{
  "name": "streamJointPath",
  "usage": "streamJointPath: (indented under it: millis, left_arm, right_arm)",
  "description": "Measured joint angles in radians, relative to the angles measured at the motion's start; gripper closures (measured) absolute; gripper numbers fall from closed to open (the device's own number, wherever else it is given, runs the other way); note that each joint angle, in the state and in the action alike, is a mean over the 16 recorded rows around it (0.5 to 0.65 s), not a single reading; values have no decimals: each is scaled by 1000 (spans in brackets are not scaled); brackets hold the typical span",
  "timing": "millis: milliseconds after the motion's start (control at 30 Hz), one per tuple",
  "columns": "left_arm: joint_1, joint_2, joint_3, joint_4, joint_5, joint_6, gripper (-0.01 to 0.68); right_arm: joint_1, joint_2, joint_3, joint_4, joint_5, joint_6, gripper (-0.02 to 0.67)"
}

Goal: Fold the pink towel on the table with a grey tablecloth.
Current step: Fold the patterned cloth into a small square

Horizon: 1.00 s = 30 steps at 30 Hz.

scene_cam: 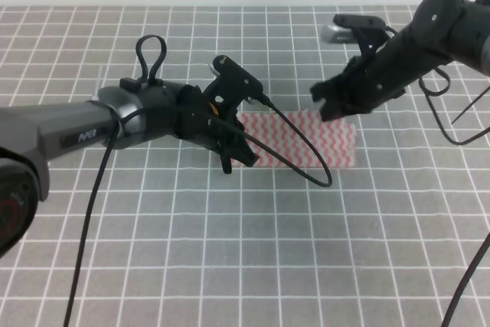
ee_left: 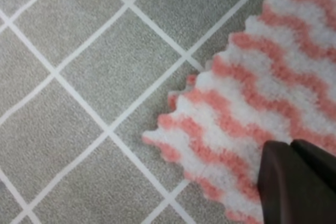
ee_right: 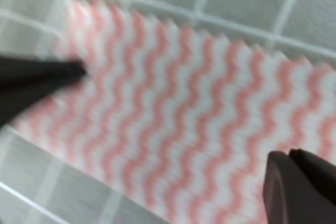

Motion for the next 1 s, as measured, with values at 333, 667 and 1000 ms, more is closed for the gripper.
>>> streamJointPath:
  millis: [333,667,1000]
  left_arm:
    - [3,0,0,3,18,0,674]
    - [3,0,0,4,24,0,674]
    - [3,0,0,4,26,0,674]
  right_arm:
    - [-1,6,3,-137,58,44,481]
    - [-1,11,7,-210,73,135,346]
    - [-1,37,7,-196,78,149,359]
